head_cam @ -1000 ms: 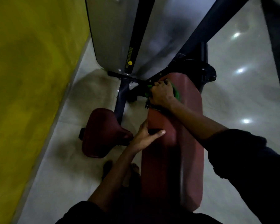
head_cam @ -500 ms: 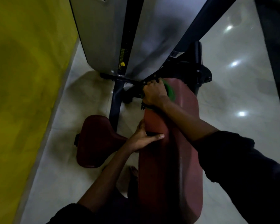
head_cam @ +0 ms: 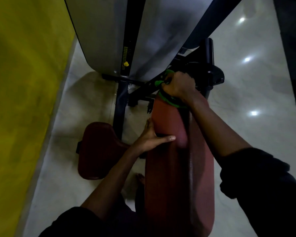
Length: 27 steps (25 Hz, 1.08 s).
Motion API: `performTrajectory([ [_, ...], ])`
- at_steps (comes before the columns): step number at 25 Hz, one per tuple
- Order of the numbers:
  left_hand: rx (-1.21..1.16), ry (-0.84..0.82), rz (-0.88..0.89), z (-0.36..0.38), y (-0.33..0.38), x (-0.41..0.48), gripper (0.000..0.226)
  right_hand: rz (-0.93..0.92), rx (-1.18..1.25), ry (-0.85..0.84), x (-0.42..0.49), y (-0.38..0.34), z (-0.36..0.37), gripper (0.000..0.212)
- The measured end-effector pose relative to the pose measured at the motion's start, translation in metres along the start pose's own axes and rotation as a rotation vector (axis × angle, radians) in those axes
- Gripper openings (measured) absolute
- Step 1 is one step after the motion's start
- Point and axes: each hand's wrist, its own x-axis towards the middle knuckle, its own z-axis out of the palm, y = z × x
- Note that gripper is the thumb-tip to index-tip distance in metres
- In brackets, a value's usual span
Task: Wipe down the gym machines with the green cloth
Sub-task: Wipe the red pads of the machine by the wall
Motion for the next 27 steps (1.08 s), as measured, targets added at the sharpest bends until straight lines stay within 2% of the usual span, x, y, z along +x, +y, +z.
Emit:
performTrajectory([
  [4, 0.081, -0.023, 0.059, -0.006, 0.009, 0.003, 0.137, 0.037, 0.139, -0.277, 0.032, 0.009, -0.026, 0.051],
  [6, 0.087, -0.025, 0.047, -0.006, 0.015, 0.003, 0.138, 0.076, 0.248, -0.230, 0.028, 0.023, -0.025, 0.046],
  [10, 0.140, -0.018, -0.036, -0.002, 0.027, 0.009, 0.152, 0.168, 0.488, -0.003, 0.008, 0.053, 0.000, 0.046],
  [13, 0.169, -0.025, -0.059, 0.002, 0.029, 0.008, 0.151, 0.177, 0.408, -0.067, 0.026, 0.053, -0.004, 0.058],
  [16, 0.154, -0.012, -0.080, 0.000, 0.031, 0.009, 0.153, 0.036, 0.122, -0.192, 0.040, 0.035, -0.015, 0.070],
  [18, 0.150, -0.007, -0.090, 0.001, 0.031, 0.010, 0.153, -0.120, -0.116, -0.178, 0.037, 0.017, -0.006, 0.056],
  [20, 0.135, 0.031, -0.083, 0.004, 0.028, 0.009, 0.151, -0.223, -0.202, -0.106, 0.029, 0.006, 0.007, 0.043],
  [22, 0.110, 0.075, -0.061, 0.005, 0.024, 0.006, 0.146, -0.160, -0.073, -0.036, 0.023, 0.010, 0.007, 0.042],
  [25, 0.073, 0.087, -0.057, 0.007, 0.020, -0.004, 0.141, 0.083, 0.245, 0.050, 0.018, 0.031, 0.002, 0.048],
  [27, 0.063, 0.106, -0.033, 0.010, 0.019, -0.012, 0.136, 0.132, 0.373, 0.150, 0.001, 0.039, 0.010, 0.053],
])
